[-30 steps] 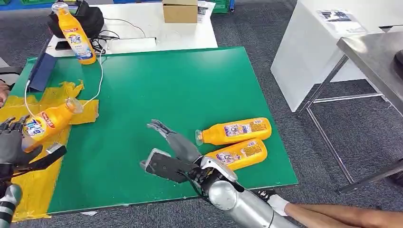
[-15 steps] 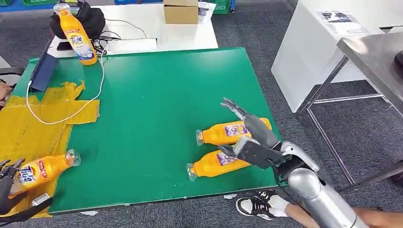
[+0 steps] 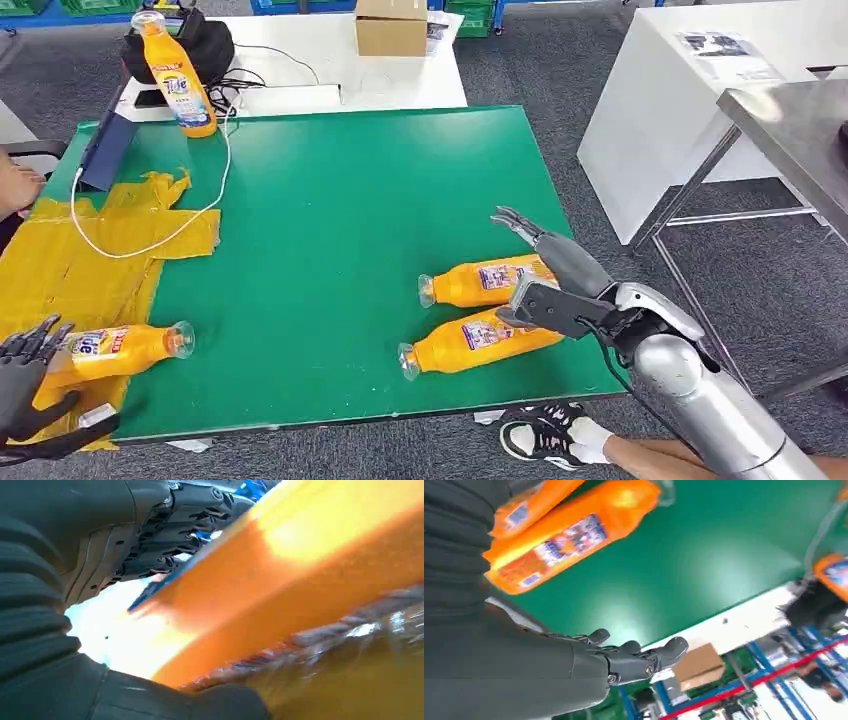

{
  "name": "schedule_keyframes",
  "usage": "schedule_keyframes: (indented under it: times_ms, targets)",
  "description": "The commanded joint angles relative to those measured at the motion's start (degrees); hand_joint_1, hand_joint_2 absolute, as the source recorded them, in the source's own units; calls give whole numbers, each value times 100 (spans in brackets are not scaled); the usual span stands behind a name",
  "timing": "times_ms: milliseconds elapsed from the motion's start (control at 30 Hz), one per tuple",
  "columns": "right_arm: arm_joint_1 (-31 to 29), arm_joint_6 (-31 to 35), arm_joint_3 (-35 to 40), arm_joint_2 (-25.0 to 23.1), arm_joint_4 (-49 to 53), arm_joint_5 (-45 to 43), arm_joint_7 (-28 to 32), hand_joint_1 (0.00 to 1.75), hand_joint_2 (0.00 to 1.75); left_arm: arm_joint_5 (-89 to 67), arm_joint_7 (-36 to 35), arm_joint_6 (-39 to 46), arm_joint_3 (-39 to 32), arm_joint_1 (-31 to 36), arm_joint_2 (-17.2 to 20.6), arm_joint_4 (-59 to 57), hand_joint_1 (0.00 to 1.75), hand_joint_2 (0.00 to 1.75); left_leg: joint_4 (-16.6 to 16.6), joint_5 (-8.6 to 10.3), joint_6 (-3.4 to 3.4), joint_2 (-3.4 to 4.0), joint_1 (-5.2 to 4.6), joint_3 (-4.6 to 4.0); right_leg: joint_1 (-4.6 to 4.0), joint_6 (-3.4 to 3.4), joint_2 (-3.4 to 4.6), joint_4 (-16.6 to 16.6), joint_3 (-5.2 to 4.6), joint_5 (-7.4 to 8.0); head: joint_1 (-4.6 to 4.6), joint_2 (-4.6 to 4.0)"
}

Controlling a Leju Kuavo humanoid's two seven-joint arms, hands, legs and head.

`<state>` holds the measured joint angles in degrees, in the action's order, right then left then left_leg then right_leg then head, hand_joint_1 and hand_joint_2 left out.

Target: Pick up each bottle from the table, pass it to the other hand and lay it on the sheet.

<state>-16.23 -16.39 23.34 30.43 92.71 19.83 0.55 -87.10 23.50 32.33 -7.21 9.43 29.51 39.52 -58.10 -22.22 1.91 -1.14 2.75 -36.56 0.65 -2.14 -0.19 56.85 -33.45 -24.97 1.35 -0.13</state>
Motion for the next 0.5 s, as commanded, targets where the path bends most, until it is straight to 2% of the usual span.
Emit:
schedule_keyframes:
  times_ms: [33,100,133,233,300,333,367,433,467,500]
  targets:
    - [-117,-167,539,56,-1108,548,77,0,175,597,439,-505,251,244,-646,-93,0,0,34,15,-38,11,-18,21,11,-1,0,-29,18,17,2,0]
    - [-23,-168,634,26,-1172,636,75,0,175,665,453,-556,289,364,-705,-66,0,0,35,14,-38,4,-20,23,13,-7,-6,-31,25,21,2,0]
    - [3,-159,674,14,-1196,679,73,0,175,750,456,-561,295,422,-729,-81,0,0,26,12,-28,-4,-18,19,14,-9,-11,-23,60,16,2,0]
    - [119,-121,756,-31,-1196,782,46,0,175,951,486,-538,265,547,-815,-88,0,0,12,12,-23,-6,-13,13,10,-8,-12,-11,50,14,2,0]
    - [336,-62,810,-2,-1125,1023,-57,0,175,1926,857,-636,-203,756,-1171,8,0,0,30,20,-38,2,-17,18,12,-5,-10,-26,55,22,2,0]
    - [446,-63,835,11,-1108,1093,-90,0,175,2496,1028,-933,-460,917,-1366,64,0,0,19,16,-30,-10,-16,11,12,-8,-18,-17,62,16,2,0]
    - [624,-22,878,-1,-1118,1263,-158,0,175,3491,1296,-1756,-869,1168,-1627,226,0,0,25,20,-39,-16,-16,12,10,-7,-26,-25,68,18,2,0]
    - [676,62,1041,-93,-1316,1589,-166,0,175,4742,1273,-3035,-1259,1447,-1891,624,0,0,17,22,-40,-45,-10,5,5,-9,-55,-22,48,13,2,0]
    - [625,84,1131,-174,-1494,1659,-131,0,175,5046,1073,-3331,-1243,1471,-1950,945,0,0,9,24,-31,-46,-4,-9,1,-9,-55,-17,2,14,2,0]
    - [602,103,1157,-191,-1544,1672,-117,0,175,5089,984,-3362,-1200,1449,-1949,1058,0,0,14,28,-39,-46,-7,-11,2,-9,-59,-21,0,16,2,0]
